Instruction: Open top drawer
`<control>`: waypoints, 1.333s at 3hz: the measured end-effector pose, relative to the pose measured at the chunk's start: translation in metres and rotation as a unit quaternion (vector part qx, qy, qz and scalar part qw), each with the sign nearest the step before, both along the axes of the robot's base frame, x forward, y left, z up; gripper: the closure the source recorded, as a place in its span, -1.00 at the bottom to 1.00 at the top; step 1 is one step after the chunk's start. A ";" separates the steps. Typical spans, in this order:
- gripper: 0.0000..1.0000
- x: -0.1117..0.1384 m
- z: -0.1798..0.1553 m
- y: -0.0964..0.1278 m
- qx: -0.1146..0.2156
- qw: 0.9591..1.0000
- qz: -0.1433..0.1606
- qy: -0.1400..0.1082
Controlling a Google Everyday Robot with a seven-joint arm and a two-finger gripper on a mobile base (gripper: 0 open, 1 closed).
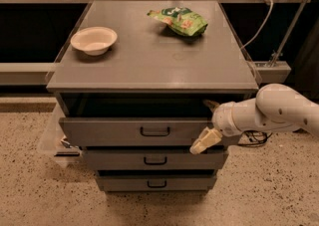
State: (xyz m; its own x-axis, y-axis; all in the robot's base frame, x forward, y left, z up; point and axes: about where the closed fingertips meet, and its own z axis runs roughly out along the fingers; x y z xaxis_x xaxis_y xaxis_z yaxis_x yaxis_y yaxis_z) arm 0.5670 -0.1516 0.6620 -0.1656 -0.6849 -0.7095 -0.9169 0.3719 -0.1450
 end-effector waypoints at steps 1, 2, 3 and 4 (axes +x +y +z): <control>-1.00 0.000 0.002 0.000 0.000 1.000 0.000 0.000; -1.00 -0.011 0.001 -0.004 -0.002 1.000 0.006 0.017; -1.00 -0.024 0.005 -0.010 -0.008 0.999 0.010 0.035; -1.00 -0.024 0.005 -0.010 -0.008 0.999 0.010 0.035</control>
Offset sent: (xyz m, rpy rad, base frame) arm -0.1714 -0.0628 0.0113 -0.0470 0.4849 0.1653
